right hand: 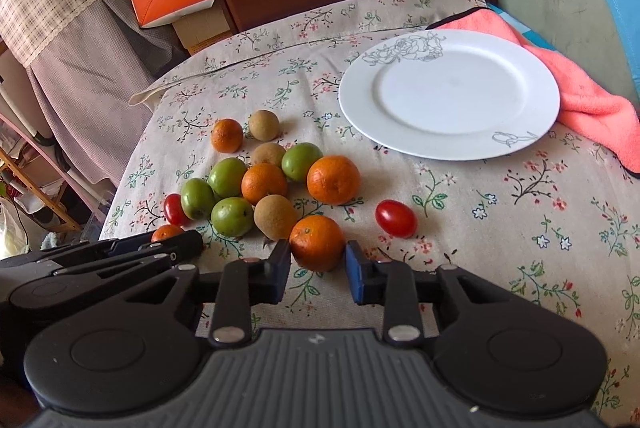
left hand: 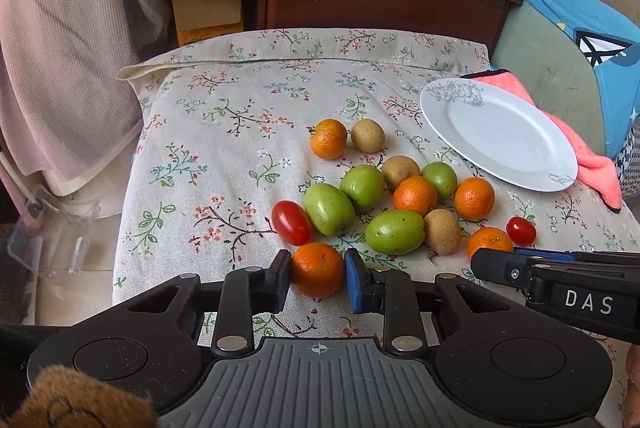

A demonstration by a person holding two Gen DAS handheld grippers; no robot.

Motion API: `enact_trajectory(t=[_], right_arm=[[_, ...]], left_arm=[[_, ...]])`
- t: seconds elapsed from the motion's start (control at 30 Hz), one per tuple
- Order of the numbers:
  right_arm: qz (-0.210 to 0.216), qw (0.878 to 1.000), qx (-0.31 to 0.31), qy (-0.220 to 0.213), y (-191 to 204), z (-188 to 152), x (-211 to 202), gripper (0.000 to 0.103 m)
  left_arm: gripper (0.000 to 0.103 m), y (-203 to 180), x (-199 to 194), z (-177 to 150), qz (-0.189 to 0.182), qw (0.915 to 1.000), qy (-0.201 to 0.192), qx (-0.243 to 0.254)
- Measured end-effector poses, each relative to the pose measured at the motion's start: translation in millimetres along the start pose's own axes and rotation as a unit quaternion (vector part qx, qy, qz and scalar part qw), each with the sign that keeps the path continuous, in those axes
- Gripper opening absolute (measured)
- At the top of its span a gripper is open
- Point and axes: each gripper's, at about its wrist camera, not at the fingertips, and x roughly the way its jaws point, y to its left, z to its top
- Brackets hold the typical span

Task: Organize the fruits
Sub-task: 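Close the left tool on a mandarin orange while the right tool grasps another mandarin, then carry both mandarins onto the white plate and open both tools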

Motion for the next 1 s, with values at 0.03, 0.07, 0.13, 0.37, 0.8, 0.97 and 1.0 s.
enact_trajectory(t=[0.03, 0.07, 0.13, 0.37, 0.8, 0.97, 1.0], right_arm=[[-0.001, 1.000, 0.002, -0.001, -1, 0, -1, 0.029], [-0.002, 1.000, 0.004, -0.004, -1, 1, -2, 0.029], [-0.002, 1.000, 0.006, -0.007, -2, 2, -5, 0.029], [0.004, 1.000, 0.003, -0.023, -3, 8, -18, 0.029], [-0.010, 0.999, -0.005, -0.050, -45, 66, -43, 0.029], [-0.018, 0.999, 0.016, -0.036, -74, 83, -31, 0.029], [-0.019, 0.999, 0.028, -0.031, -80, 84, -27, 0.030]], left_arm=[[0.026, 0, -1, 0, -0.003, 1.0000, -0.001, -0.002], [0.026, 0, -2, 0, -0.006, 1.0000, -0.001, -0.004], [0.026, 1, -5, 1, -0.011, 0.9999, -0.004, -0.008], [0.026, -5, -14, 7, -0.019, 0.9996, -0.020, -0.005], [0.026, -30, -5, 53, -0.073, 0.9967, -0.032, 0.016], [0.026, -47, 12, 72, -0.099, 0.9943, -0.026, 0.027], [0.026, -51, 16, 75, -0.104, 0.9938, -0.025, 0.030]])
